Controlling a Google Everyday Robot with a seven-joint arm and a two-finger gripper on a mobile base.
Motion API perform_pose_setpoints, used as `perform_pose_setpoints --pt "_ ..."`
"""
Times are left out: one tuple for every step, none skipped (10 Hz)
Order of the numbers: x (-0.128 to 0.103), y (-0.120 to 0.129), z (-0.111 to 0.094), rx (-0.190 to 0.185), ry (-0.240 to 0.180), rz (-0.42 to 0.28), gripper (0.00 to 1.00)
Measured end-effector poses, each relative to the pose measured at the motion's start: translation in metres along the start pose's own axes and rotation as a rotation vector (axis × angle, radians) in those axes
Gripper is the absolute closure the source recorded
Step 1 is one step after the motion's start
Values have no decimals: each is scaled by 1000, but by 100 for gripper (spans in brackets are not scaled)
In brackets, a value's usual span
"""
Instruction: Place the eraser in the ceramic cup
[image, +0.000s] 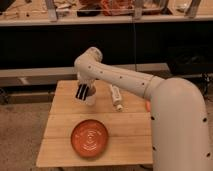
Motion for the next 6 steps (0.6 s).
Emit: perform_pose_setpoints --pt "1 2 0 3 -4 15 20" --pt "1 2 1 6 -11 28 20" --pt "2 3 1 9 -20 39 20" --pt "3 4 2 9 -23 44 20" --pt "3 6 3 6 -29 50 20" --pt "4 7 3 4 -31 51 20"
